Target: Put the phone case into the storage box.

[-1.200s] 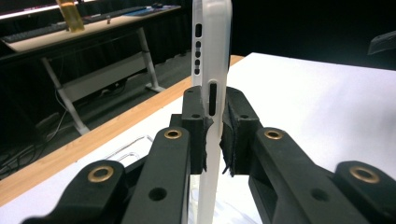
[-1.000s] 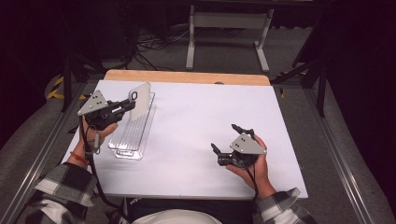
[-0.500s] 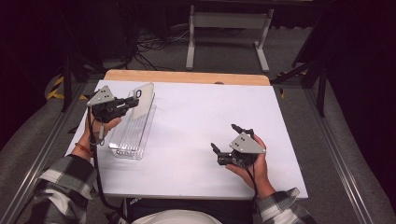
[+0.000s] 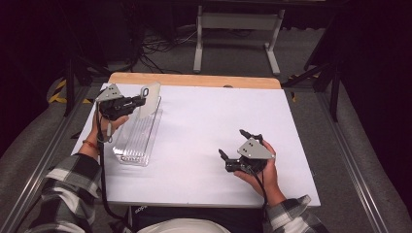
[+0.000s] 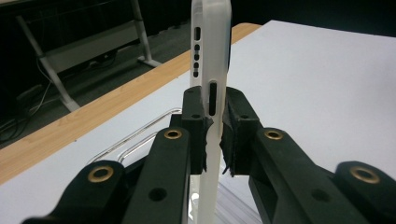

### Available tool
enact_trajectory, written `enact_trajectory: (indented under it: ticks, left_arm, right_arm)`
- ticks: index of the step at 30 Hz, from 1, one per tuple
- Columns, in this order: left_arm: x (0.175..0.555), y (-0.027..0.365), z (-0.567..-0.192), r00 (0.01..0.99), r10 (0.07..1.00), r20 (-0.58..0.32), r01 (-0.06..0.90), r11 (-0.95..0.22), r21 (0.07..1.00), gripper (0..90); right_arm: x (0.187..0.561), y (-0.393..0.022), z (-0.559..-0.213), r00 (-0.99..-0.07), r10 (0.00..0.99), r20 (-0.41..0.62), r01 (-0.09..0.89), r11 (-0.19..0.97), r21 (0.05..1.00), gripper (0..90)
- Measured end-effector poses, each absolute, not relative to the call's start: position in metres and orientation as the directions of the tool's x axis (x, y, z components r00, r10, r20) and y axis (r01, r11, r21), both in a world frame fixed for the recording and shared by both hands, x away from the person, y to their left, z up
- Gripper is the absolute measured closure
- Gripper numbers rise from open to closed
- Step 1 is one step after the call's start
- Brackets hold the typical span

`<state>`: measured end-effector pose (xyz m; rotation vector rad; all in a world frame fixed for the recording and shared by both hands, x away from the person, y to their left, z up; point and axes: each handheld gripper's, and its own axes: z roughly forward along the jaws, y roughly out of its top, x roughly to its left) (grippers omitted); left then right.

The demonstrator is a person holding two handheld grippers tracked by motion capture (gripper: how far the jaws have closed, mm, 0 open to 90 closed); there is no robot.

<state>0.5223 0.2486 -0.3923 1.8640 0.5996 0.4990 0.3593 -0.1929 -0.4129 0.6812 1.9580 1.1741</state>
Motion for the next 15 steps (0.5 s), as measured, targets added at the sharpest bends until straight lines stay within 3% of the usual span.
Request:
enact_trajectory:
  ticks: [15]
  left_arm:
    - [0.543, 0.245, -0.405, 0.775, 0.629, 0.056, 0.196, -0.324, 0.926, 80.8]
  right_arm:
    - [0.361, -0.193, -0.415, -0.591, 0.742, -0.317, 0.076, 0.442, 0.894, 8.4]
